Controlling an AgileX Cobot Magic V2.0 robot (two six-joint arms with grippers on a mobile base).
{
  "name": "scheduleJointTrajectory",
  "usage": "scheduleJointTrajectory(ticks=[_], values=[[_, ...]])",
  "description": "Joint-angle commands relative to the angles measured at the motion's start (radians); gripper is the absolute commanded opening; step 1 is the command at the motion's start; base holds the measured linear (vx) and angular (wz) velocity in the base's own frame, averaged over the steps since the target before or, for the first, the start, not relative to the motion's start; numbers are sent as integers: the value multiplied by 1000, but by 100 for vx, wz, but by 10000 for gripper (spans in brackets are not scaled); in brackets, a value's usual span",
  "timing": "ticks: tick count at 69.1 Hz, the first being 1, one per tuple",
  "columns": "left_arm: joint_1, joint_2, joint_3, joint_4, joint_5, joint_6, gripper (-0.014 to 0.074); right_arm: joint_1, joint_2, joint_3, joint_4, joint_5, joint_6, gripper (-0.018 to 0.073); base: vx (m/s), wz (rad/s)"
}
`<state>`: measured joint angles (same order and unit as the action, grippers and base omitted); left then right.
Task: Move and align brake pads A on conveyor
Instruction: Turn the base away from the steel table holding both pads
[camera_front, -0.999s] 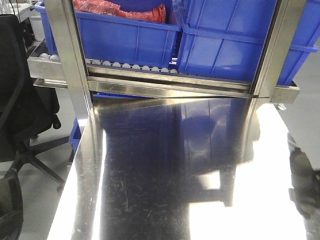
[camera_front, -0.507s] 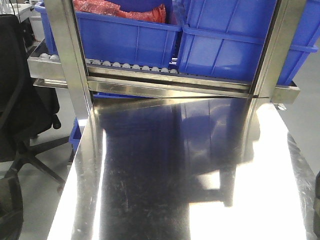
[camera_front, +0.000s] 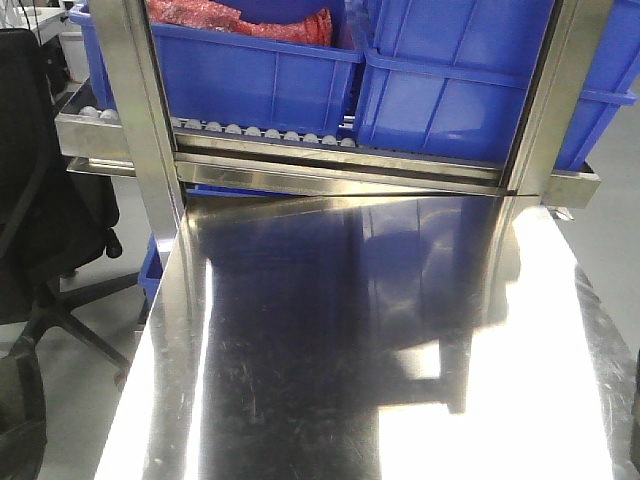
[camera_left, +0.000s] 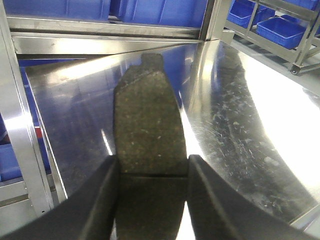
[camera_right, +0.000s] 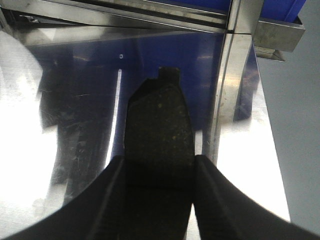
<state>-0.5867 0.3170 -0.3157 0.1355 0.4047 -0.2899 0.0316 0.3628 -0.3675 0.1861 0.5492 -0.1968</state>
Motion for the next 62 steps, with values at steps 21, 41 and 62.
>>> scheduleJointTrajectory(ticks=[21,41,62], values=[[-5,6,-30,5,-90,-1,129,-3,4,-30,7,-90,-7,-1,0,0],[-5,6,-30,5,-90,-1,129,-3,4,-30,7,-85,-7,-1,2,8],[-5,6,-30,5,-90,-1,129,-3,4,-30,7,-85,-7,-1,1,24]])
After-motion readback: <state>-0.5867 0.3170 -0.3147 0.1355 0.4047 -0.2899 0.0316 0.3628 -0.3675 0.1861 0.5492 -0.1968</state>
